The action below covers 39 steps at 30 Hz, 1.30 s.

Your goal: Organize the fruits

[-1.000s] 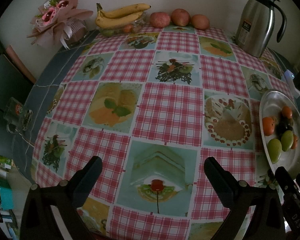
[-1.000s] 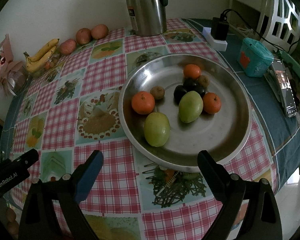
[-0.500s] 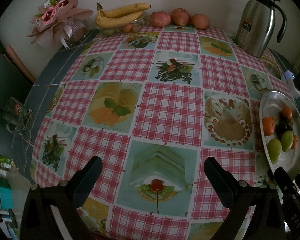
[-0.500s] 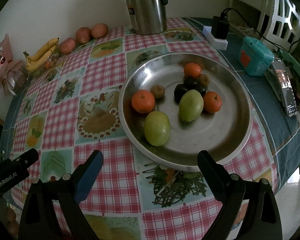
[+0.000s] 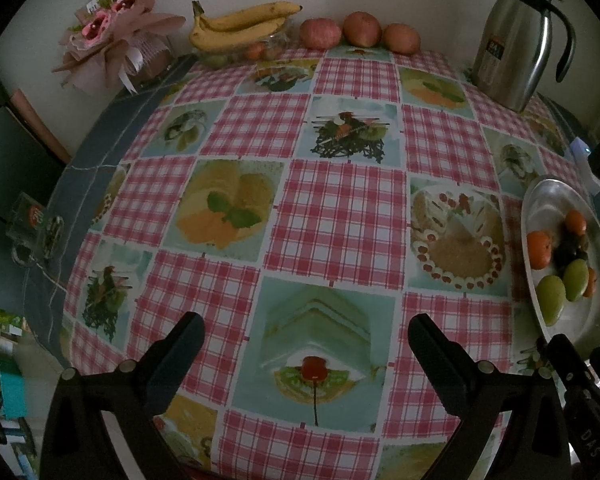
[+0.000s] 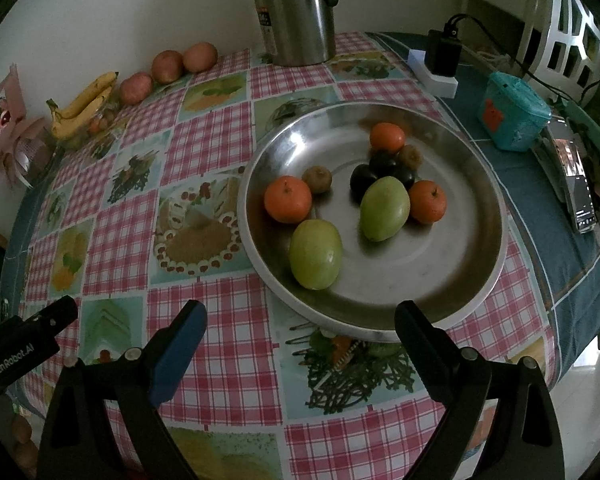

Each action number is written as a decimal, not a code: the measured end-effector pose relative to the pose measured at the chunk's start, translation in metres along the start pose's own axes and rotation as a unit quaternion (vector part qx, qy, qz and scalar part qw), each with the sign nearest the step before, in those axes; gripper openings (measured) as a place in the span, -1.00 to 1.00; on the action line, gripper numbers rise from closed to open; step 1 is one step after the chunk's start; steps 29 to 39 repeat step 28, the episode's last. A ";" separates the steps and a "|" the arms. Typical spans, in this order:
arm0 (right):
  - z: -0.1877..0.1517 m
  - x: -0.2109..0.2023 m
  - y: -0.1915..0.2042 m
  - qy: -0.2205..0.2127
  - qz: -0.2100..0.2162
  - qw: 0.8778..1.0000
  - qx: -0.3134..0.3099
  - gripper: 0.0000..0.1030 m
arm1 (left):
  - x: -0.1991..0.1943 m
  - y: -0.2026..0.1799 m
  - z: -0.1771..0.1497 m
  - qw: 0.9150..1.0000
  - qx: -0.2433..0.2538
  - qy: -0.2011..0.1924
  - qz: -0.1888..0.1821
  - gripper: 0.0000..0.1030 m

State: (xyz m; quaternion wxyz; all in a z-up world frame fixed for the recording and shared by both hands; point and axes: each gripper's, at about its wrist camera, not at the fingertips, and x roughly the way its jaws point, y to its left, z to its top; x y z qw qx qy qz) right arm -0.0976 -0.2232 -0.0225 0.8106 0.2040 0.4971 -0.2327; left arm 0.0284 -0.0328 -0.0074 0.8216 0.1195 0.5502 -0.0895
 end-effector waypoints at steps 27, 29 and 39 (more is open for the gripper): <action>-0.001 0.001 0.000 0.002 0.001 1.000 0.002 0.85 | 0.004 0.003 0.000 1.000 0.002 0.012 -0.001 0.99; -0.001 0.001 0.000 0.002 0.001 1.000 0.002 0.85 | 0.004 0.003 0.000 1.000 0.002 0.012 -0.002 0.99; -0.001 0.001 0.000 0.002 0.001 1.000 0.002 0.85 | 0.004 0.003 0.000 1.000 0.002 0.012 -0.002 0.99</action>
